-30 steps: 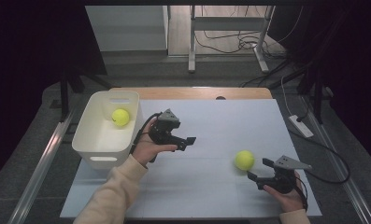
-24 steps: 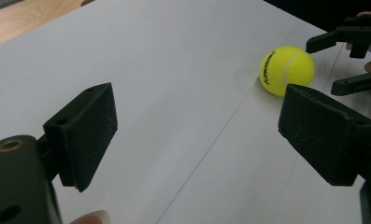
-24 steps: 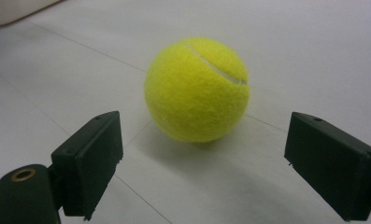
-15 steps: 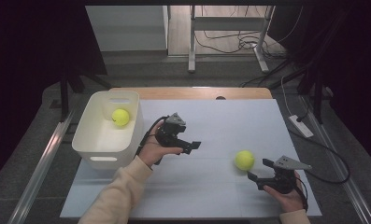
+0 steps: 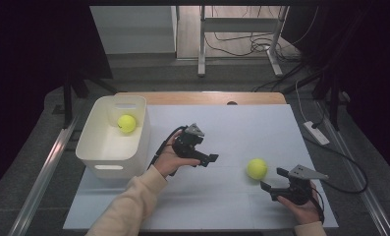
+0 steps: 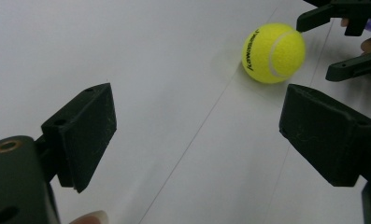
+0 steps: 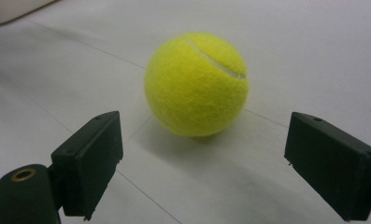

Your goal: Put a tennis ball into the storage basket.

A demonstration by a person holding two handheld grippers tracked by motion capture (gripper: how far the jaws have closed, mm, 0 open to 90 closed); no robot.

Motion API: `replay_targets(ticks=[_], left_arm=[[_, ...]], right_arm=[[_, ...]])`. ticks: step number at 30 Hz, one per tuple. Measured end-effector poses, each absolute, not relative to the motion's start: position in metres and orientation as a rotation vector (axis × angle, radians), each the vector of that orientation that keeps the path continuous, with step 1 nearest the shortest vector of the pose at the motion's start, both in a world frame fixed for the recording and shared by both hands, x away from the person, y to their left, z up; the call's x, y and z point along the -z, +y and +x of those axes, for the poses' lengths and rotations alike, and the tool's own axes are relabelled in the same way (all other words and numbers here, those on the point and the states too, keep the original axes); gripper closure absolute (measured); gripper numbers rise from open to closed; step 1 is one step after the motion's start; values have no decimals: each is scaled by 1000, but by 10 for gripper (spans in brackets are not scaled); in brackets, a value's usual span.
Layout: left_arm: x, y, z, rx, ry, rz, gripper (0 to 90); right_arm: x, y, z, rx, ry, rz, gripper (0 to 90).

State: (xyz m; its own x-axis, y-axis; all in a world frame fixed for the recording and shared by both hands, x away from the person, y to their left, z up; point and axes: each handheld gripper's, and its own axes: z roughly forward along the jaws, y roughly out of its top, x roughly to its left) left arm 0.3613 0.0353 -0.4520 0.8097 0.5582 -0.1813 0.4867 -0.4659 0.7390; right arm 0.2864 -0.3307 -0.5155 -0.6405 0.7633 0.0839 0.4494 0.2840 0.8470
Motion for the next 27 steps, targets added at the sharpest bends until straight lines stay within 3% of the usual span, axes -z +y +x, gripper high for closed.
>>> replay_targets(ticks=[27], left_arm=[[456, -6, 372, -52, 720, 2174, 118]], right_arm=[[513, -327, 280, -1302, 2220, 1087, 116]])
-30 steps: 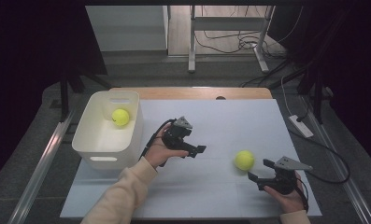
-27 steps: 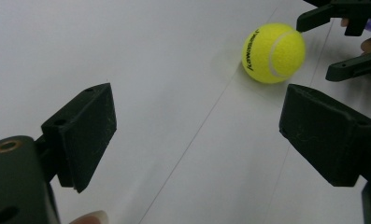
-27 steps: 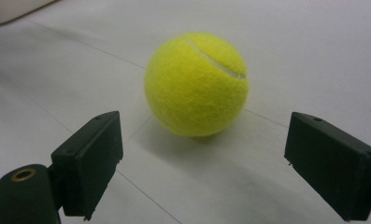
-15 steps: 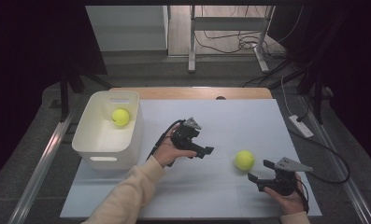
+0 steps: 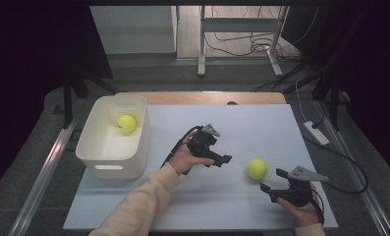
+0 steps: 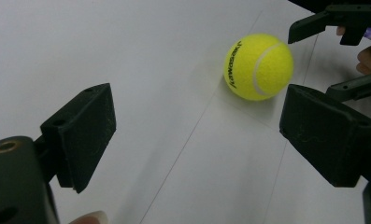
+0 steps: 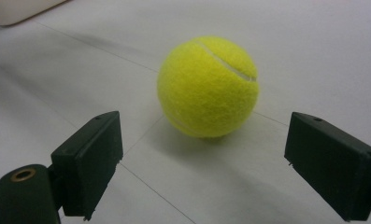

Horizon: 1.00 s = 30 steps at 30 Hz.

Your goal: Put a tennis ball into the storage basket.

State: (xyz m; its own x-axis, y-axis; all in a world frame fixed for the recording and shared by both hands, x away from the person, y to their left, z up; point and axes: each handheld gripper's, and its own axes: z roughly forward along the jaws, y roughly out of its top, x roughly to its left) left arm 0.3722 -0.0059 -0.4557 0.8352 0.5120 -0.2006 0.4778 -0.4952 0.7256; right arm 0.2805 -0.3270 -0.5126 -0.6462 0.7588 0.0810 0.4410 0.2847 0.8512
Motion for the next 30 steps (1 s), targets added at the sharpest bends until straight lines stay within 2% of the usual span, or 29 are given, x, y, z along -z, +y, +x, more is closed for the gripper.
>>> replay_targets(ticks=[30], left_arm=[[467, -50, 384, 8, 672, 2235, 113]], right_arm=[[514, -329, 281, -1302, 2227, 1089, 116]])
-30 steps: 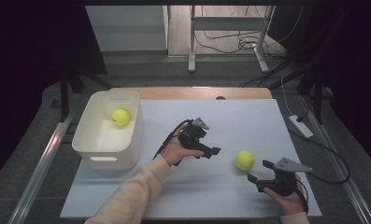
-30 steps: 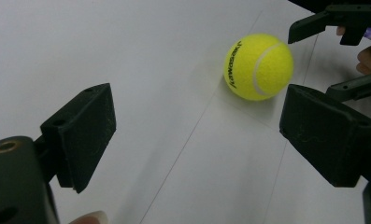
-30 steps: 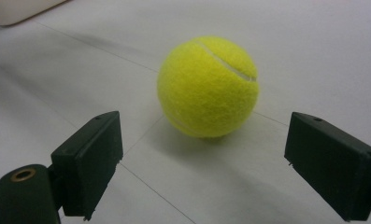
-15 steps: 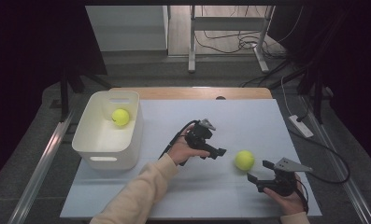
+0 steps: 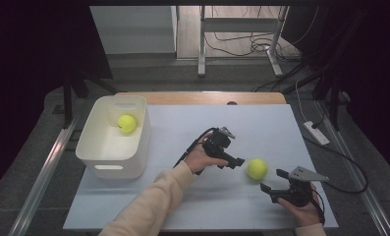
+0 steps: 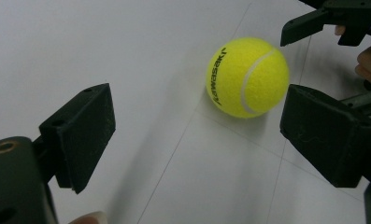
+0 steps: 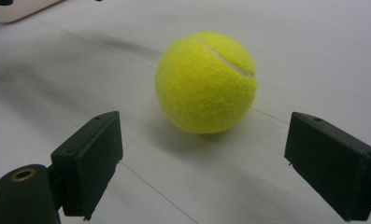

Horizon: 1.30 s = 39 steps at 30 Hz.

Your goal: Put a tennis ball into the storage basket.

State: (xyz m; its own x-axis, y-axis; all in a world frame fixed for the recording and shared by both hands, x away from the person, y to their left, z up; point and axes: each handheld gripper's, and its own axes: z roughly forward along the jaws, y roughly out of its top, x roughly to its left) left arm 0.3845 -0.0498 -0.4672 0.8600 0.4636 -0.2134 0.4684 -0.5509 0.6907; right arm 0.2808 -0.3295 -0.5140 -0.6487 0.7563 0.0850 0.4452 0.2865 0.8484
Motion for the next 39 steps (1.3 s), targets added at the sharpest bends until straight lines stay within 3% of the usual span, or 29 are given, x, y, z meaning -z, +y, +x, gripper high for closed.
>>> replay_targets(ticks=[39], left_arm=[[478, -96, 392, 87, 684, 2232, 96]], right_arm=[[515, -329, 281, -1303, 2242, 1088, 114]])
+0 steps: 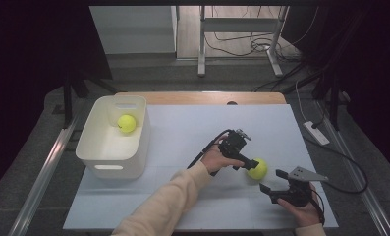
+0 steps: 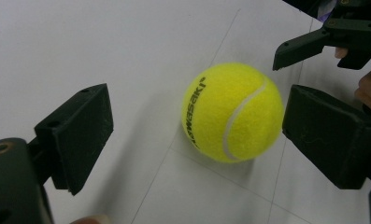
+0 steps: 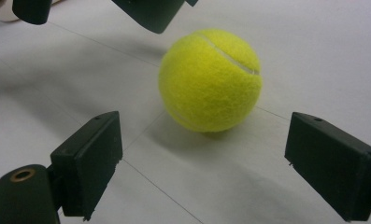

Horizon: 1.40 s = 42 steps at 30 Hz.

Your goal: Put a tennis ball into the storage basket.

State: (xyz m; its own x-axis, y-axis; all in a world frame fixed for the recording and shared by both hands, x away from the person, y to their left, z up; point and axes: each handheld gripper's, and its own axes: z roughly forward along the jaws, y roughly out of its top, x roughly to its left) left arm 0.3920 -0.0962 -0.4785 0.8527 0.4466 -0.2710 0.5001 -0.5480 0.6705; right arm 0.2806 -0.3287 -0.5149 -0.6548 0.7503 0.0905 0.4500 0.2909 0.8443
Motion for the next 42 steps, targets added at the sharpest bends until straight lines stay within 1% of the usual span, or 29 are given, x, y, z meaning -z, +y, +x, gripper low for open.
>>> replay_targets(ticks=[13, 18, 31, 38, 42], left_arm=[[483, -112, 393, 112, 672, 2244, 78], [486, -117, 393, 118, 650, 2276, 69], [491, -129, 391, 137, 649, 2298, 69], [497, -138, 389, 162, 635, 2313, 94], [499, -140, 390, 191, 629, 2327, 168]], right_arm=[[515, -329, 280, -1301, 2245, 1093, 113], [516, -329, 280, -1302, 2243, 1094, 113], [516, -329, 279, -1297, 2246, 1093, 113], [516, -330, 279, -1298, 2246, 1093, 113], [516, -330, 279, -1298, 2246, 1092, 113]])
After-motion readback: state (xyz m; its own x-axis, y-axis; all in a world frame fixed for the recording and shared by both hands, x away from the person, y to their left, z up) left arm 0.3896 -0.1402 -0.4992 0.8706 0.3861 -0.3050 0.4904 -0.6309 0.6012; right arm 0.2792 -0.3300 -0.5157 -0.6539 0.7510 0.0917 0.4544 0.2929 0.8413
